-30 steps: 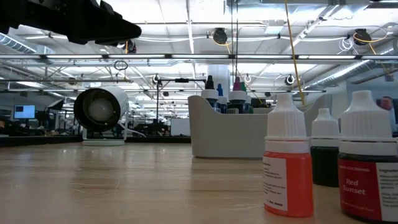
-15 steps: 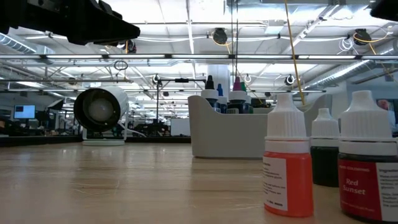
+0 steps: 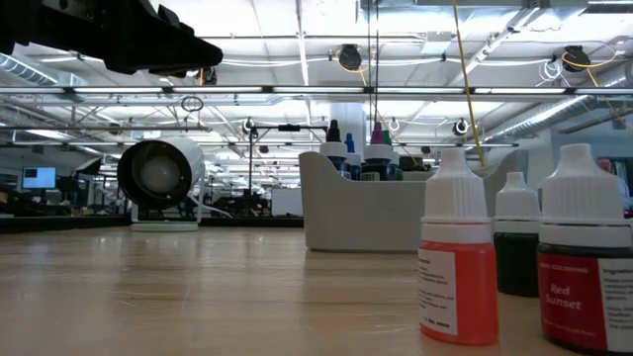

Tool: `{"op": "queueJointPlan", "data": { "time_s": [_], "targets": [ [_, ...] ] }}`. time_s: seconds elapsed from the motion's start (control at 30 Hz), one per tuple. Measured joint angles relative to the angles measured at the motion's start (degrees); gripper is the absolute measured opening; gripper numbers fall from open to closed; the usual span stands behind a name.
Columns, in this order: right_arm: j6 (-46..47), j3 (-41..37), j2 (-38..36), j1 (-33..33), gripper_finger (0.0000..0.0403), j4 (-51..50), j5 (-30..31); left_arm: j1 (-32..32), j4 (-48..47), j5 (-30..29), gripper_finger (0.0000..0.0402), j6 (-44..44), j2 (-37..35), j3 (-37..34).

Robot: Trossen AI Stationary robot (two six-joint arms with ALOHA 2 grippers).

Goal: Pick & Place food coloring
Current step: Put the red food coloring bottle into the gray bin

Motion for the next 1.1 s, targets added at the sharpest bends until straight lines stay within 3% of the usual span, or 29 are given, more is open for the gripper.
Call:
{"op": "queueJointPlan", "data": {
  "time_s": [0.47, 0.9, 1.1],
  "targets": [
    [4.18, -0.09, -0.09, 1.01, 0.0194, -4.82, 3.4, 0.0, -0.24, 0.0, 0.0062, 0.54, 0.0, 0.0],
    [6.29, -5.17, -0.11, 0.94, 0.0194, -0.69, 3.04, -0.02, -0.89, 0.0, 0.0063, 0.02, 0.0, 0.0],
    [6.22, -5.88, -0.11, 0.91, 0.016, 0.97, 2.72, -0.01, -1.73, 0.0, 0.0063, -1.42, 0.0, 0.0]
  ]
}}
